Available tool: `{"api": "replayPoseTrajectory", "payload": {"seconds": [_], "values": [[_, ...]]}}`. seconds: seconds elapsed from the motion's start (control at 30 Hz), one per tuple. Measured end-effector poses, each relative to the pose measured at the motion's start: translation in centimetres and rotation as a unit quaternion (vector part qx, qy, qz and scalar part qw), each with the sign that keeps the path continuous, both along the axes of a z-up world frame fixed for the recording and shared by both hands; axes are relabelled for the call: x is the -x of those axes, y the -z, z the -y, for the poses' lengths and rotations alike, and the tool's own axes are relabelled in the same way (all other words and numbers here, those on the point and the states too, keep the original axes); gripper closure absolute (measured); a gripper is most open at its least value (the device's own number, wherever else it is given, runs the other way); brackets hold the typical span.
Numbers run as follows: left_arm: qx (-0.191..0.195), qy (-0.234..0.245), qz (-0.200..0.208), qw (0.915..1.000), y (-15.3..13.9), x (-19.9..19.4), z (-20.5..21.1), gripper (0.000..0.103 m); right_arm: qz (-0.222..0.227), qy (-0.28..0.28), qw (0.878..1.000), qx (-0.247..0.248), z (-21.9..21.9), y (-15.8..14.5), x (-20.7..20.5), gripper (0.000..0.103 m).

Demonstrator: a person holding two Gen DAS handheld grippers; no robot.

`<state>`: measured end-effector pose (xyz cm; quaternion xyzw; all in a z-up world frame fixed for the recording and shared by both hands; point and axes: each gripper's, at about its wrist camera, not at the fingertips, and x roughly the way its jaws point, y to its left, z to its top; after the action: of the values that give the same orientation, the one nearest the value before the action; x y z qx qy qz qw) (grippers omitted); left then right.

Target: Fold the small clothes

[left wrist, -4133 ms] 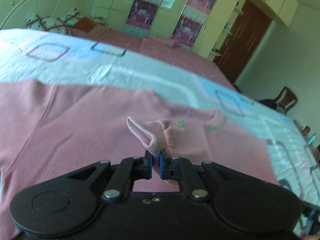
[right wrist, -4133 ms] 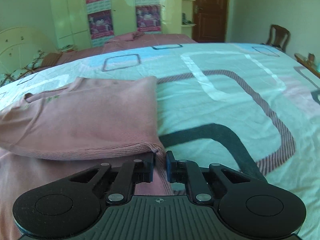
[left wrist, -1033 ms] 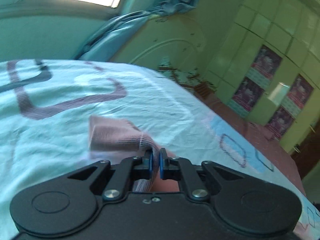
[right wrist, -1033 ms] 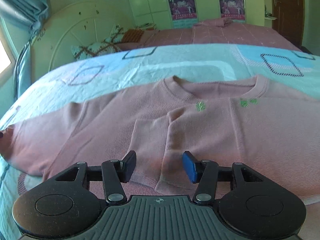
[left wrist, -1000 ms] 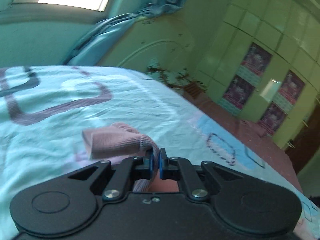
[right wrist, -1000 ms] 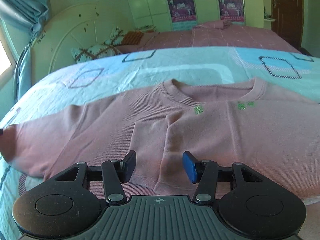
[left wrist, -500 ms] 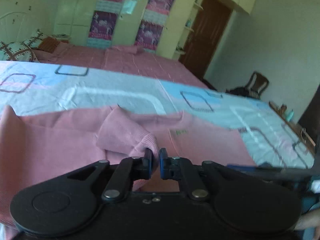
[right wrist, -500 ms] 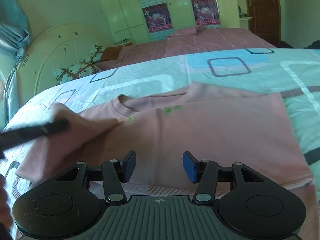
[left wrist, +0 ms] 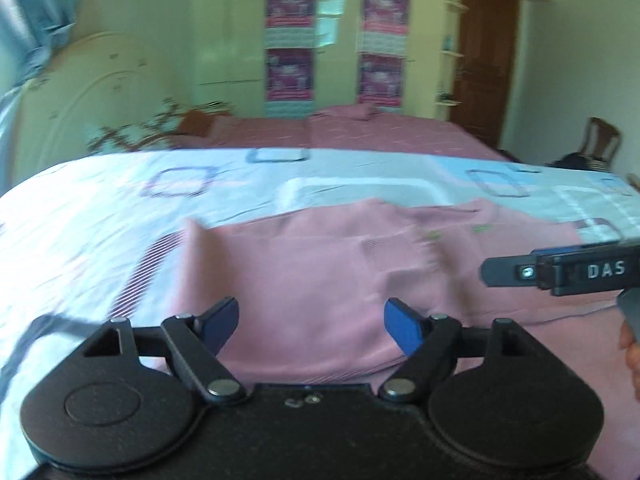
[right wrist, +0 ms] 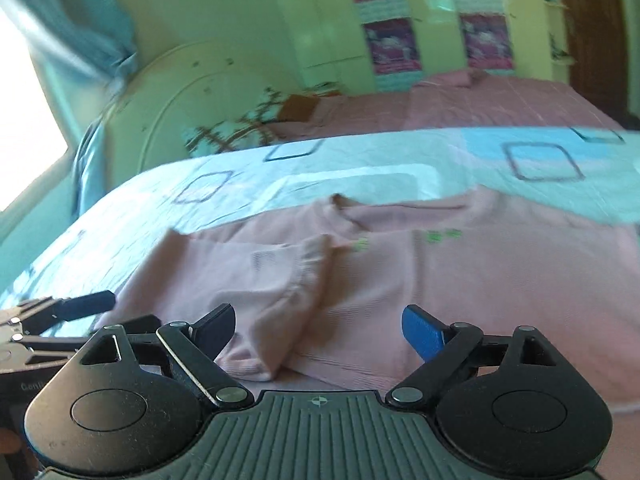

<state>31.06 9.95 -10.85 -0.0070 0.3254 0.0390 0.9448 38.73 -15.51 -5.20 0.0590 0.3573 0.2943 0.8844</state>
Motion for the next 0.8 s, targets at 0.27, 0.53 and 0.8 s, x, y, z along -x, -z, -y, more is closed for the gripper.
{"api": "replayPoseTrajectory", "payload": {"seconds": [0.27,0.53,0.8], "values": [[-0.029,-0.075,-0.04,0.996,2.7,2.3,-4.6,0.026,0.098,-0.087,0.984,0.122,-8.9,2.4,1.5,0.019],[-0.048,-0.076,-0.029,0.9956,3.8,0.5,-4.4,0.031,0.092,-0.065,0.982,0.153,-9.5,4.4,-0.6,0.098],[-0.046,-0.071,-0.009,0.9963,3.9,-0.9,-3.9,0.069,0.048,0.09,0.993,0.053,2.2,0.2,-3.7,0.098]]}}
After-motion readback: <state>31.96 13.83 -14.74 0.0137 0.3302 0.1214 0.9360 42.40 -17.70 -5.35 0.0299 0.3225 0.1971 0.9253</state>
